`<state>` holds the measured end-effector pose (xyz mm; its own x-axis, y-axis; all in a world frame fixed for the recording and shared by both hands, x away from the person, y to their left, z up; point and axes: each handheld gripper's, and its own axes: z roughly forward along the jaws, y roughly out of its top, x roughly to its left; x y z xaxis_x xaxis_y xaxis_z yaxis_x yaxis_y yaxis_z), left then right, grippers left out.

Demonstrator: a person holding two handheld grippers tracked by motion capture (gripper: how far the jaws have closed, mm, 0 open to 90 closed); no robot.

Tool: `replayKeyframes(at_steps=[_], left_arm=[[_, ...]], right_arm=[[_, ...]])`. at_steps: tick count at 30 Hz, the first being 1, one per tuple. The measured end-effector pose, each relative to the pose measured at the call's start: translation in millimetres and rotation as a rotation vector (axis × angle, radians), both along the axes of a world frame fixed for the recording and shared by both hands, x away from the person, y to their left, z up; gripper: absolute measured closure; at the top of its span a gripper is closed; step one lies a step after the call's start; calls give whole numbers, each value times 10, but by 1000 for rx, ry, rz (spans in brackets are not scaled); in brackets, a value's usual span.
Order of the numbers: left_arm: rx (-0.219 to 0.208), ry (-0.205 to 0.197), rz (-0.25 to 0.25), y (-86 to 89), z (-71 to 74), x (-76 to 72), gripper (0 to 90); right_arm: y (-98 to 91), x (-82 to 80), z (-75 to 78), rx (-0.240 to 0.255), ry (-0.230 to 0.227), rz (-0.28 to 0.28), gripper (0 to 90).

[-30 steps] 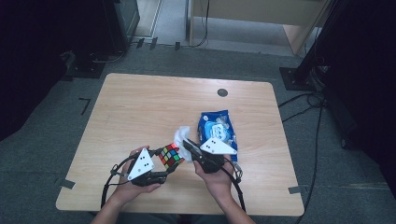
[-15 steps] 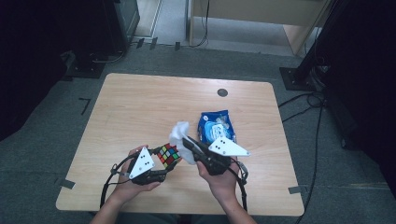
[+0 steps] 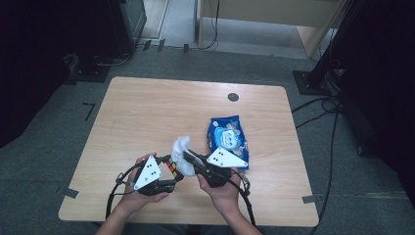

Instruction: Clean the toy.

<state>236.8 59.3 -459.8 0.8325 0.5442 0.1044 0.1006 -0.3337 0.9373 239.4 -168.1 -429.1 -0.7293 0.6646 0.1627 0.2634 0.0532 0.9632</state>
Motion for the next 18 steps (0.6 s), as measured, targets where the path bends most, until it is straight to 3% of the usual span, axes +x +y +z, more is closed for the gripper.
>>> replayKeyframes(at_steps=[6,7,10,11,14,16,17,18], left_arm=[[-6,-8,-3,23,19,-3,344],[-27,-7,-4,45,40,-1,344],[-35,-14,2,74,63,5,344],[-40,-16,13,110,74,17,344],[-45,-13,25,151,76,37,343],[-51,-10,43,200,77,61,344],[-49,-13,48,209,77,64,344],[-49,-13,48,209,77,64,343]], right_arm=[[-114,97,-100,-35,9,-75,859],[-172,155,-162,-65,30,-109,857],[-238,217,-242,-78,52,-141,858],[-289,265,-318,-100,81,-170,860],[-324,298,-373,-106,104,-183,861],[-345,332,-395,-117,114,-187,811],[-346,335,-387,-105,120,-193,733],[-346,335,-387,-105,120,-193,733]])
